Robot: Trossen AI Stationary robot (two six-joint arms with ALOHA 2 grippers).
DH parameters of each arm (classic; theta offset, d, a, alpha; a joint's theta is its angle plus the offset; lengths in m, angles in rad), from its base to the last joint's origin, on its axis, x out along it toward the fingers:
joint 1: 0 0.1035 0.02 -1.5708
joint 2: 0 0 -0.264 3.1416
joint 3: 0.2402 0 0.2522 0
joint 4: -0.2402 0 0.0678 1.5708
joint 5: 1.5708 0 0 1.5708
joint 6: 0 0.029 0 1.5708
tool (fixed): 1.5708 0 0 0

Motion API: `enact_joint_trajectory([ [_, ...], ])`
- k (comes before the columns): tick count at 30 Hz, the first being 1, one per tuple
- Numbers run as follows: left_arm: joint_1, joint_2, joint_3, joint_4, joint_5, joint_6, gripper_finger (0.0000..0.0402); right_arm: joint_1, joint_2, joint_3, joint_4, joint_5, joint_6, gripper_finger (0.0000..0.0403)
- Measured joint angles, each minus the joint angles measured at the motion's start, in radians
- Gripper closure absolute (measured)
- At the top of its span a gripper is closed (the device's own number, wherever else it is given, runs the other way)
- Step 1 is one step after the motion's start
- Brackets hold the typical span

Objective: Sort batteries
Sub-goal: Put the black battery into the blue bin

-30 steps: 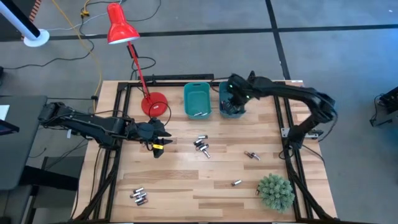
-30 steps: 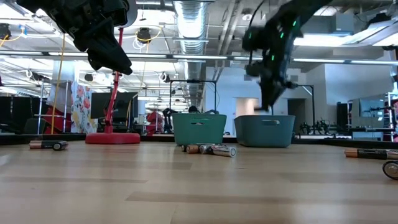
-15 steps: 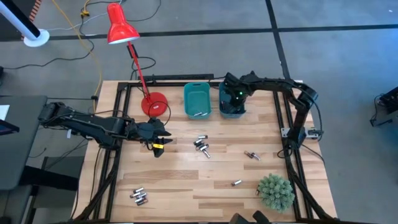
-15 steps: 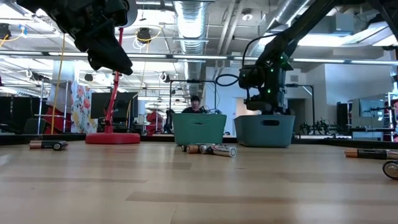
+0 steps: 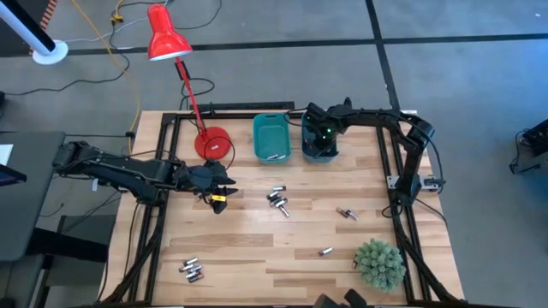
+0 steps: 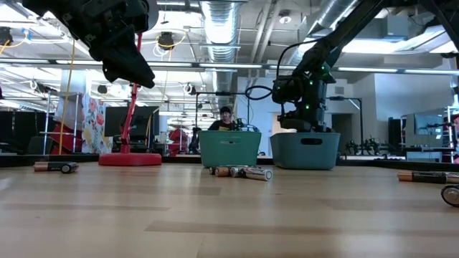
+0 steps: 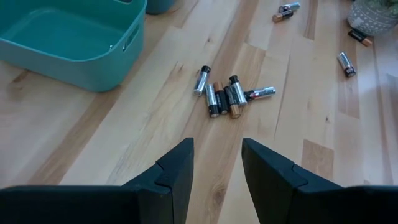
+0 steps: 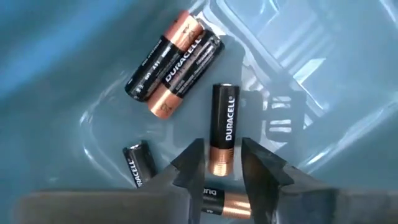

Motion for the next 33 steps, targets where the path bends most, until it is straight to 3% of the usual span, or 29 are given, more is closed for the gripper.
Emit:
enact_joint_trajectory([
  [9,0.0,0.0,0.0,0.0,0.0,0.0,0.0272,-0.031,-0.045,0.1,-0.093,0.0,0.0,0.0241],
  [18,0.0,0.0,0.0,0.0,0.001,0.014,0.0272,-0.018,-0.293,0.118,-0.312,0.001,0.111,0.025],
  [24,0.0,0.0,0.0,0.0,0.001,0.045,0.0272,0.109,-0.543,0.015,-0.361,0.001,0.204,0.0261],
  [29,0.0,0.0,0.0,0.0,0.001,0.057,0.0272,0.278,-0.728,-0.141,-0.332,0.002,0.435,0.0264],
  [33,0.0,0.0,0.0,0.0,0.001,0.097,0.0272,0.44,-0.798,-0.258,-0.337,0.001,0.61,0.0265],
])
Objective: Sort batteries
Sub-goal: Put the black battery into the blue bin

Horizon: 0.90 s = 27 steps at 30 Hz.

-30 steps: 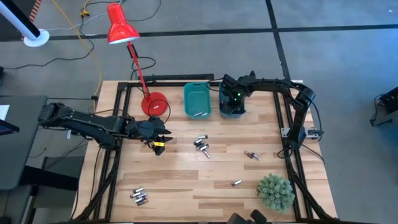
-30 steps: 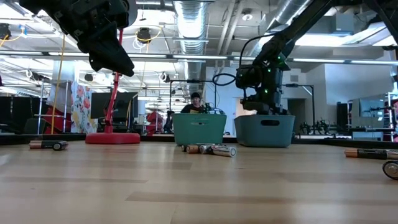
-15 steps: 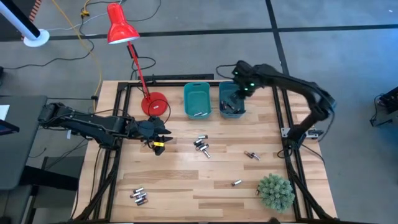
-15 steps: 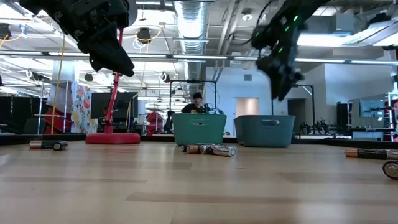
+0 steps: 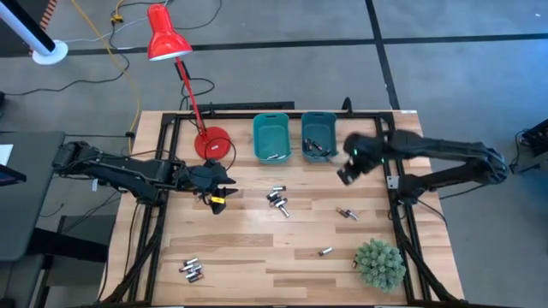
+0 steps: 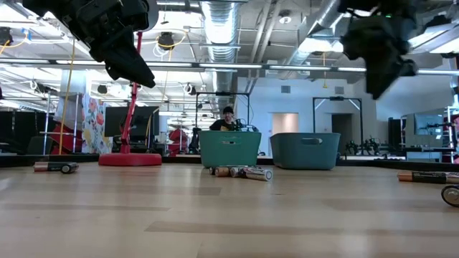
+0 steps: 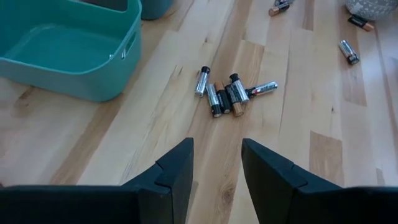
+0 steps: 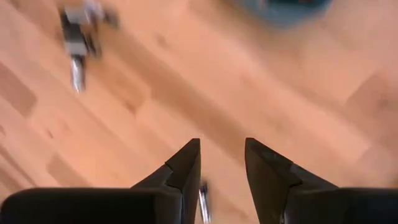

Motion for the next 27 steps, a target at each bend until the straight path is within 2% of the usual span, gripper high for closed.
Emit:
enact_joint_trajectory([
  [6,0.0,0.0,0.0,0.0,0.0,0.004,0.0272,0.214,0.009,-0.1,0.025,0.001,0.118,0.0265],
  [12,0.0,0.0,0.0,0.0,0.0,0.003,0.0272,0.336,0.115,-0.111,0.089,0.006,0.183,0.0265],
  [17,0.0,0.0,0.0,0.0,0.0,0.002,0.0272,0.391,0.236,-0.111,0.186,0.007,0.152,0.0265],
  [27,0.0,0.0,0.0,0.0,0.0,0.0,0.0272,0.41,0.407,-0.111,0.231,-0.005,0.113,0.0265],
])
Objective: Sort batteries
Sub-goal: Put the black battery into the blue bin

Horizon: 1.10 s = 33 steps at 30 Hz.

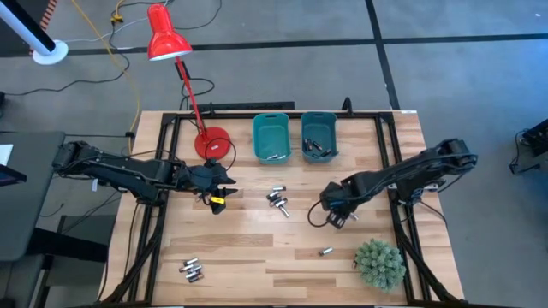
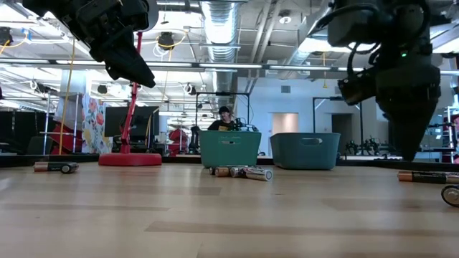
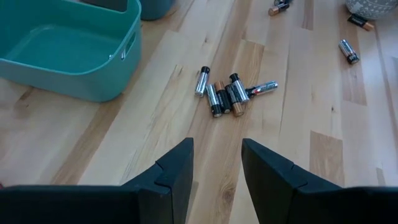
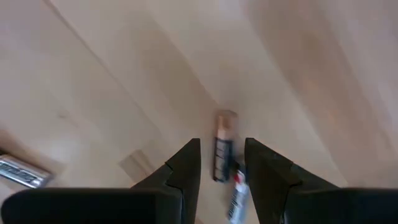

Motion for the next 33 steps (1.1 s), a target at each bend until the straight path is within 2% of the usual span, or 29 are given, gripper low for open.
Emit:
enact_joint_trajectory([
  [13,0.0,0.0,0.0,0.0,0.0,0.0,0.0272,-0.003,0.169,0.006,0.037,-0.027,-0.061,0.0269],
  [16,0.0,0.0,0.0,0.0,0.0,0.0,0.0272,-0.007,0.198,0.006,0.056,-0.052,-0.084,0.0292],
  [19,0.0,0.0,0.0,0.0,0.0,0.0,0.0272,-0.017,0.206,0.007,0.061,-0.063,-0.084,0.0338],
  [21,0.0,0.0,0.0,0.0,0.0,0.0,0.0272,-0.018,0.197,0.007,0.06,-0.067,-0.084,0.0374],
  [23,0.0,0.0,0.0,0.0,0.0,0.0,0.0272,-0.026,0.178,0.003,0.058,-0.068,-0.084,0.0389],
  [33,0.0,0.0,0.0,0.001,0.0,0.0,0.0272,-0.03,-0.026,0.048,-0.029,-0.09,-0.052,0.0388],
])
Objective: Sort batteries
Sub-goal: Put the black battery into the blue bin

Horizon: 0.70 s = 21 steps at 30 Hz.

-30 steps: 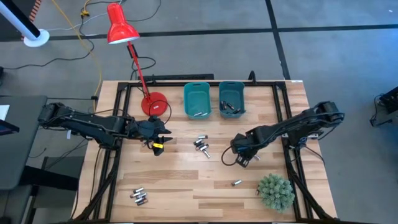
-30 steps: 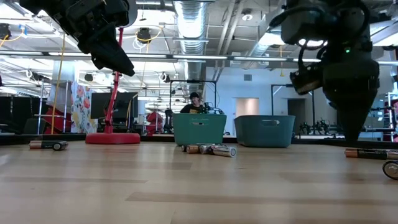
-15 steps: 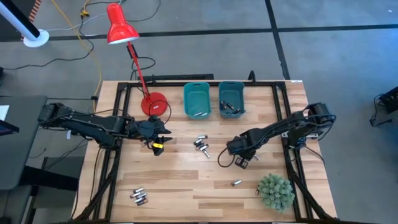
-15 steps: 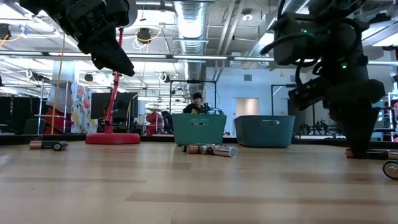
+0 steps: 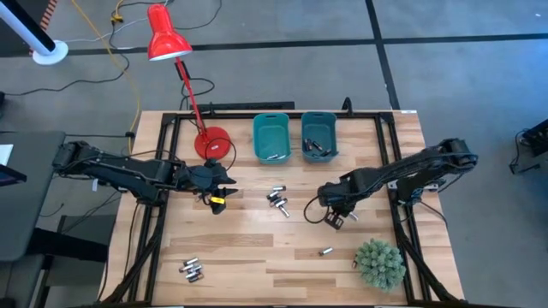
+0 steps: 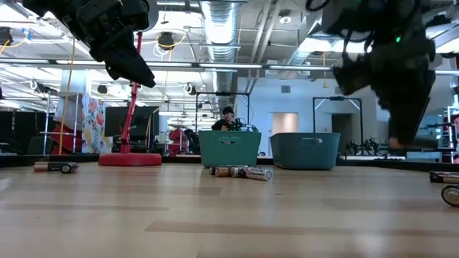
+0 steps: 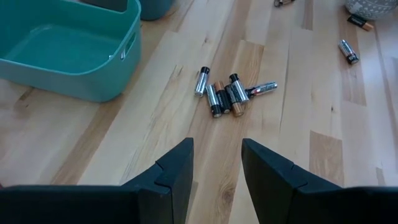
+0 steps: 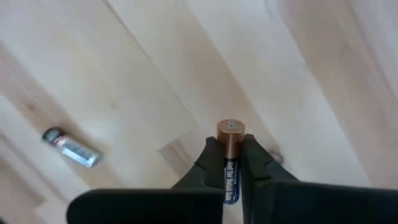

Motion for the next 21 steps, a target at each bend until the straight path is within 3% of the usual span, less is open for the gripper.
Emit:
enact_joint_trajectory([
  [5,0.0,0.0,0.0,-0.008,0.0,0.037,0.0272,-0.019,-0.091,0.085,-0.109,0.012,-0.005,0.0389],
  [10,0.0,0.0,0.0,-0.005,0.0,0.046,0.0272,-0.083,-0.139,0.203,-0.245,0.101,-0.09,0.0389],
  [18,0.0,0.0,0.0,-0.004,-0.004,0.029,0.0272,-0.297,-0.126,0.397,-0.285,0.145,-0.294,0.039],
  [21,0.0,0.0,0.0,0.003,-0.063,0.019,0.0272,-0.396,-0.079,0.463,-0.273,0.161,-0.379,0.039],
])
